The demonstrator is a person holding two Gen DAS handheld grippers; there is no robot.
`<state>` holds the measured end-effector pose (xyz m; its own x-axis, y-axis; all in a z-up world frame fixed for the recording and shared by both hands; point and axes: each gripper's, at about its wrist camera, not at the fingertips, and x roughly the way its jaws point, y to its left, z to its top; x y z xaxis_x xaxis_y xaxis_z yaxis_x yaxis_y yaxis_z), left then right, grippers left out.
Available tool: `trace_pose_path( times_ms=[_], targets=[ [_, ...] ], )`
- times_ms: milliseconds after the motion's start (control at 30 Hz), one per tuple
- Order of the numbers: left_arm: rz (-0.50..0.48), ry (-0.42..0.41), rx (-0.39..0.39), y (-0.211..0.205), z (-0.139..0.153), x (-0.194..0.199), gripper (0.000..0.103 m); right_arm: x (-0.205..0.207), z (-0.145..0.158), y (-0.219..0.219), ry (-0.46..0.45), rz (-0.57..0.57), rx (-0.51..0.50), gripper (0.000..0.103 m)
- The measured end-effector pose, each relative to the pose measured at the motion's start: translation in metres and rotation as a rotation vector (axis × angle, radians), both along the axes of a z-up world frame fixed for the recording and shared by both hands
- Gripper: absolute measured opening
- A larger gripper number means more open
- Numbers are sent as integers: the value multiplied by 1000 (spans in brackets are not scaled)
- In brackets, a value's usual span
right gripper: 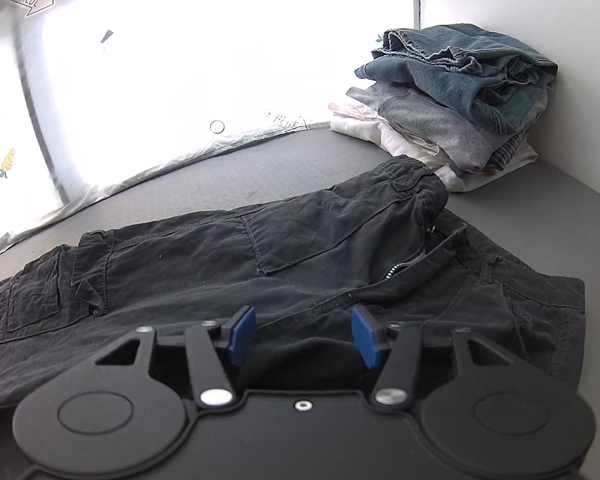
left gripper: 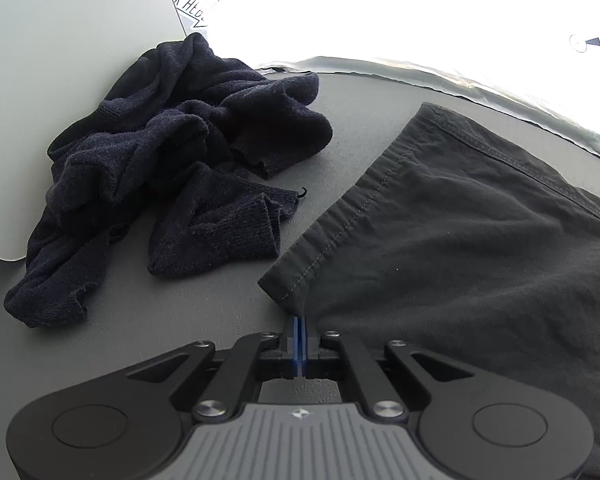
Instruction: Fold clothes
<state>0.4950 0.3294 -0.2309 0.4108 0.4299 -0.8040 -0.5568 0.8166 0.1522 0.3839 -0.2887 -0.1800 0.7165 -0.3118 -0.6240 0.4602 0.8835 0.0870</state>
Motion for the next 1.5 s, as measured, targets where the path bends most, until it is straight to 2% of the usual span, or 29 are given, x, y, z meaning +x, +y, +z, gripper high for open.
trace_pose_path(
  times_ms=[67,167,233,300,333,400,467,500,533,633,667,700,800,867,967,1000,1033,1100,1133,1200,1300,1333,1500],
  targets=[
    [9,19,9,-2,0,4,2,6,9,-24,-24,-28,-12,36],
    [23,48,23,-5,0,9,2,38,16,-69,-19,-33,-85,35],
    [33,67,32,-6,0,13,2,61,13,-95,-24,-58,-86,46],
    [42,86,41,-8,0,16,2,88,5,-126,-34,-89,-58,77],
    [47,96,45,-9,0,18,2,101,2,-142,-39,-104,-44,76],
    [56,115,54,-11,0,22,2,128,-20,-165,38,-123,46,59],
    [59,137,68,-13,0,26,2,146,-37,-172,106,-102,68,42],
    [54,150,80,-15,-1,28,2,148,-41,-170,73,-70,67,14],
    [49,164,93,-17,-2,30,2,148,-40,-166,33,-77,60,9],
    [43,190,120,-22,-3,34,2,154,-35,-159,-40,-74,6,7],
    [43,194,127,-23,-3,34,2,161,-36,-162,-36,-69,-19,6],
    [43,198,134,-24,-4,35,2,167,-38,-164,-32,-63,-44,0],
    [35,211,157,-27,-5,36,2,183,-54,-181,75,-195,-208,0],
    [29,215,166,-28,-6,37,2,179,-54,-205,83,-274,-130,0],
    [44,186,132,-24,-1,32,3,156,-36,-209,28,-240,-83,2],
    [61,161,101,-21,3,28,9,147,-29,-207,8,-223,-77,4],
    [78,135,71,-18,7,24,22,135,-24,-204,-1,-198,-68,9],
    [114,44,4,-16,22,9,40,106,-15,-194,-18,-175,-55,35],
    [126,-3,-22,-16,30,1,40,90,-12,-189,-25,-171,-41,38],
    [132,-81,-60,-20,46,-15,41,53,-10,-181,-34,-174,4,40],
    [95,-150,-77,-33,66,-39,50,-3,-10,-171,-57,-201,91,40],
    [69,-161,-77,-39,70,-47,54,-22,-12,-165,-64,-216,122,40],
    [-72,-156,-70,-80,69,-94,58,-95,-26,-148,-78,-291,291,40]
  ],
)
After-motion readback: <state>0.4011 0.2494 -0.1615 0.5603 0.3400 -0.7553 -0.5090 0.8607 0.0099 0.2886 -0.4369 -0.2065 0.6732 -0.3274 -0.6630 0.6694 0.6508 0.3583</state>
